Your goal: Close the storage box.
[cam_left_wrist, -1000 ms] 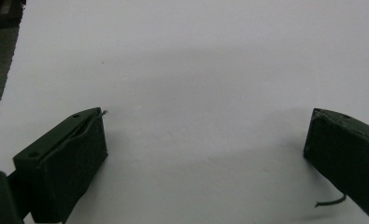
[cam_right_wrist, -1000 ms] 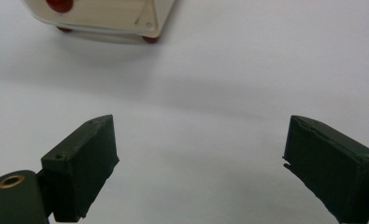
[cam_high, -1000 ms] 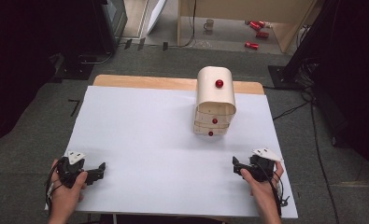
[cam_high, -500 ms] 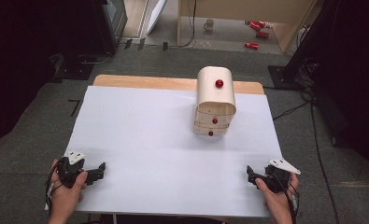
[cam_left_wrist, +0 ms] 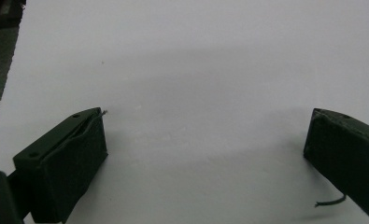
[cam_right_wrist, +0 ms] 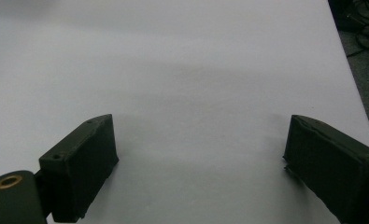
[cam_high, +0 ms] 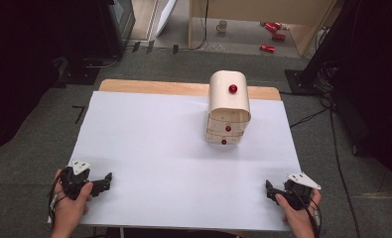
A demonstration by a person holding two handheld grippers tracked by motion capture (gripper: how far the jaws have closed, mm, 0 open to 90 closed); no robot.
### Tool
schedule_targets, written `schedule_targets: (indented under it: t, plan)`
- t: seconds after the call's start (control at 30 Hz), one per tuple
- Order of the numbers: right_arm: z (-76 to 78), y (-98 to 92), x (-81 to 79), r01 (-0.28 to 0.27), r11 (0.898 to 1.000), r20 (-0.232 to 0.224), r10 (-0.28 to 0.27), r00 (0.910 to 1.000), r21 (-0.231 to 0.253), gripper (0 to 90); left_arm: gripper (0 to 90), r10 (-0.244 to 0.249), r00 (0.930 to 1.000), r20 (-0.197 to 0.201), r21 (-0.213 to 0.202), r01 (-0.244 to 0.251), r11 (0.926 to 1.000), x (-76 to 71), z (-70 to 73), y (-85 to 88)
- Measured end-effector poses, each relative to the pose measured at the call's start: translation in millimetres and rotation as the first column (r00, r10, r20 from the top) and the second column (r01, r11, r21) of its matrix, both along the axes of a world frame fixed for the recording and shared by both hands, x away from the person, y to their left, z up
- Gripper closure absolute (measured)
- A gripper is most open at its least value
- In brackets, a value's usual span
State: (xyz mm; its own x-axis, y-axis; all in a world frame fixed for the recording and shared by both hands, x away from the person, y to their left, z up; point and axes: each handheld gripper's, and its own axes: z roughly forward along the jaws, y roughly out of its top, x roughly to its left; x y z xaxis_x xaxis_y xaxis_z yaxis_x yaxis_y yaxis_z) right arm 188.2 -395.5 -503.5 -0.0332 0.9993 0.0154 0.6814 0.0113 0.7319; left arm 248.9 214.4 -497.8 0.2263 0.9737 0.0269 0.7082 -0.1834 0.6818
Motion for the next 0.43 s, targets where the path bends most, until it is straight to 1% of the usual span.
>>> schedule_targets:
  t: [0.43]
  plan:
    - [-0.5,0.6,-0.1,0.009,1.000,0.004,-0.009,0.9999,0.003,8.6,0.0,0.000,1.0000,0.000,0.000,0.000,1.0000,0.1,0.0,-0.1]
